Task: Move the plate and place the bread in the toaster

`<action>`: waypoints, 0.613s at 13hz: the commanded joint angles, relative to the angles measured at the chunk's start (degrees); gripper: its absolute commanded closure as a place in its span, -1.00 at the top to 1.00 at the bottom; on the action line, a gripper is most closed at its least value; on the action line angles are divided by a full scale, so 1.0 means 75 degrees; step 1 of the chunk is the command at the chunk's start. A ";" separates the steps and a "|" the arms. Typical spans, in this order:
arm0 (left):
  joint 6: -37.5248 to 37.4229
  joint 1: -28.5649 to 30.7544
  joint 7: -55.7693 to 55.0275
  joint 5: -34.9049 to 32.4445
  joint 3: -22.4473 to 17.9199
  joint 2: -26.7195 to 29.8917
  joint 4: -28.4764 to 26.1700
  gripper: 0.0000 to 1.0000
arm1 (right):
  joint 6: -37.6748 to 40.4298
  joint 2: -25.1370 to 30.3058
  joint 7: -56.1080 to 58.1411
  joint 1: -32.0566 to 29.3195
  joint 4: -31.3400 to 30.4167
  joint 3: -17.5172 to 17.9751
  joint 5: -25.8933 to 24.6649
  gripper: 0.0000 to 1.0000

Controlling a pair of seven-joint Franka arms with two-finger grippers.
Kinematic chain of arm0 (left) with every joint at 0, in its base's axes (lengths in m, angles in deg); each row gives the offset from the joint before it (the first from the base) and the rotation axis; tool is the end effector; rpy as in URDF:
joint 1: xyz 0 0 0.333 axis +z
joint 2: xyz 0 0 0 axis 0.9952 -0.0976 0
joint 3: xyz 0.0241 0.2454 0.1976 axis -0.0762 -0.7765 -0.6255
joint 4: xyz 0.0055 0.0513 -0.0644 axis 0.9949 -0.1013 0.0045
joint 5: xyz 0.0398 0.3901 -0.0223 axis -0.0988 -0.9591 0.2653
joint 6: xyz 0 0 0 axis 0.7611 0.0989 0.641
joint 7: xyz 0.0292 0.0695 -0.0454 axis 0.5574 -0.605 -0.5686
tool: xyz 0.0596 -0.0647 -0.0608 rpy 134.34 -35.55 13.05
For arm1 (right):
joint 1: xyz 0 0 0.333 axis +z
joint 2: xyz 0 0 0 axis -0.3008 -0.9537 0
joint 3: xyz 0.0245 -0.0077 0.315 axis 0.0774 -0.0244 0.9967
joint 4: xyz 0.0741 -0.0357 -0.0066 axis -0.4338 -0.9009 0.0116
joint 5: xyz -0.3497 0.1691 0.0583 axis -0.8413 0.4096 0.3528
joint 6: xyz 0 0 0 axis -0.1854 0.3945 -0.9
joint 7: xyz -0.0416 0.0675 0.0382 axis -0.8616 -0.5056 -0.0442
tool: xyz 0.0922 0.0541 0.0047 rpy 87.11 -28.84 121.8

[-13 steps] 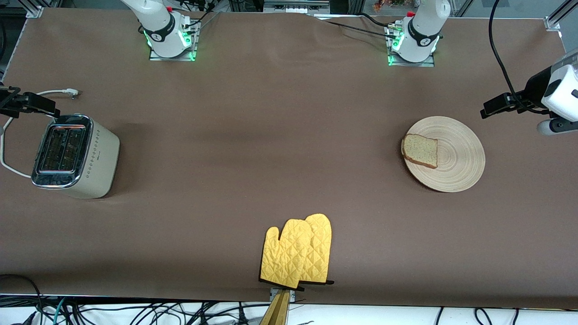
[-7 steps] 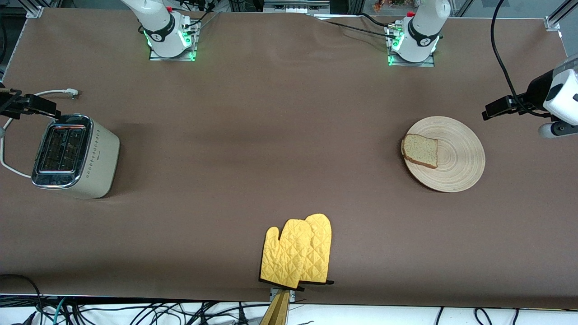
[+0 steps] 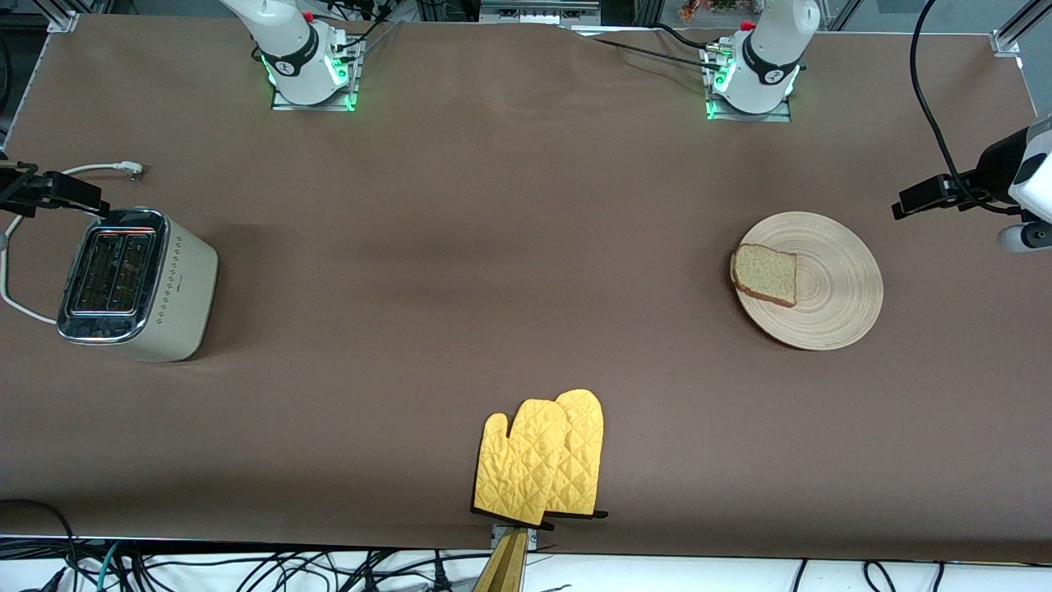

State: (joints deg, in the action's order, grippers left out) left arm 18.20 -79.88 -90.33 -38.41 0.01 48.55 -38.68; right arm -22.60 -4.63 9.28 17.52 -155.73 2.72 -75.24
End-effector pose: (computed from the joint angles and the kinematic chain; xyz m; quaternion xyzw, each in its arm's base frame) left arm 0.5562 0.0348 0.5703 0.9920 0.0934 -0.0816 0.0245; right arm 0.5861 -0.0554 0.5885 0.9969 0.0046 -0.0767 0.0160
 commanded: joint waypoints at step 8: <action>0.0304 0.0357 0.1116 0.0046 -0.0385 -0.0105 -0.0180 1.00 | 0.0037 -0.0027 -0.0056 -0.0049 0.0135 0.0032 -0.0061 1.00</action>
State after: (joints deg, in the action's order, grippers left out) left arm 18.83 -78.79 -85.59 -38.41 -2.49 47.88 -39.05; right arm -22.62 -4.63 9.28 17.51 -155.72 2.71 -75.24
